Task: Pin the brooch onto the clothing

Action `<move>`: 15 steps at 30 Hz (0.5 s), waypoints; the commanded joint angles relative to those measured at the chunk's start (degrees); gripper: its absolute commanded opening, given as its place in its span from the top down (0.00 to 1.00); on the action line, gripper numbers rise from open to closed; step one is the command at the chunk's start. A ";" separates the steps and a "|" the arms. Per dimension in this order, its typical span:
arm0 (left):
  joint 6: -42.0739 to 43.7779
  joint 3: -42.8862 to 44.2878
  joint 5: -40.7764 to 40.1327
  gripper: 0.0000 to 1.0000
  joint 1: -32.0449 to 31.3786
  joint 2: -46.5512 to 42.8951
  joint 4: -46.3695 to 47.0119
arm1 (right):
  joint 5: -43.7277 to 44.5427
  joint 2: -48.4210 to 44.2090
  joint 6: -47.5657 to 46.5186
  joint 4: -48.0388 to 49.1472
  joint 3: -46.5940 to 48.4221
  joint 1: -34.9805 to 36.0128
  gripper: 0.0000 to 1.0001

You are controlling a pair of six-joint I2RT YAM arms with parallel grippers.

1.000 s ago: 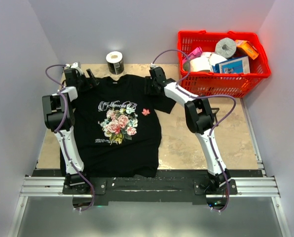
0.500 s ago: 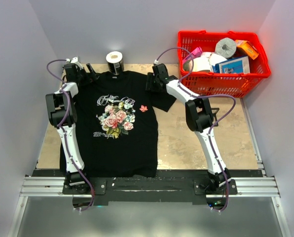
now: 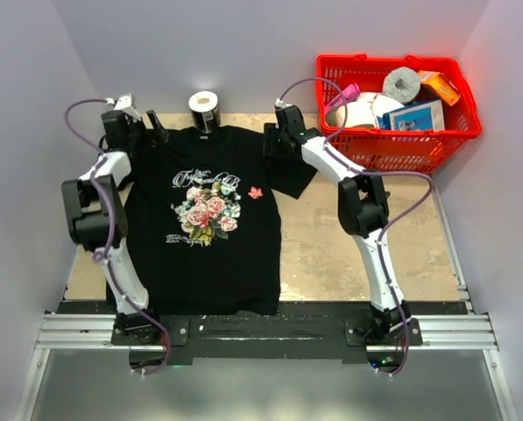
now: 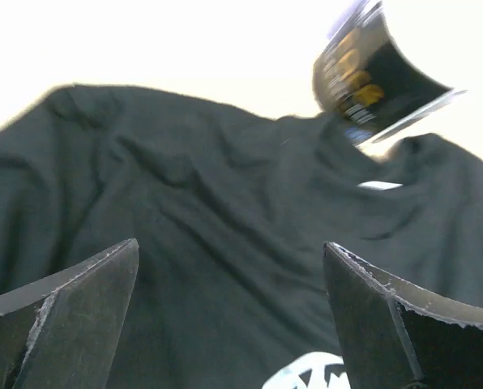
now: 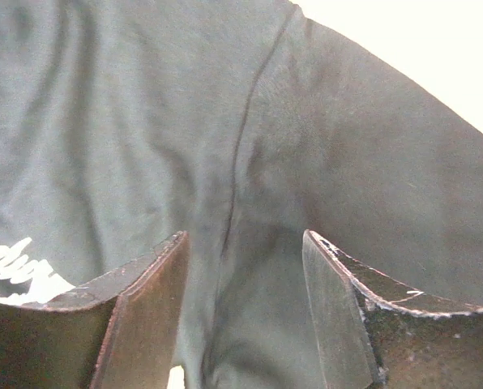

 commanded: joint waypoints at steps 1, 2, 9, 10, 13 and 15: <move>2.85 -4.31 -4.30 0.01 -1.38 -16.53 6.32 | 1.47 -11.41 -3.98 0.74 -1.03 0.52 0.37; 2.85 -5.02 -5.34 0.01 -2.08 -20.64 6.14 | 1.65 -13.94 -4.85 0.66 -2.17 1.22 0.37; 2.50 -13.37 -7.64 0.01 -4.63 -41.14 2.55 | 1.65 -32.02 -4.60 4.77 -16.48 3.60 0.37; 2.59 -13.20 -7.38 0.01 -4.63 -43.08 -0.59 | 1.39 -34.60 -4.16 5.74 -19.11 3.60 0.37; 3.82 -10.93 -5.71 0.01 -4.63 -48.80 -8.24 | 4.19 -44.97 -4.16 9.79 -29.66 3.69 0.36; 5.04 -10.74 -4.04 0.01 -4.55 -52.66 -12.56 | 6.90 -50.07 -4.51 11.63 -36.70 3.42 0.36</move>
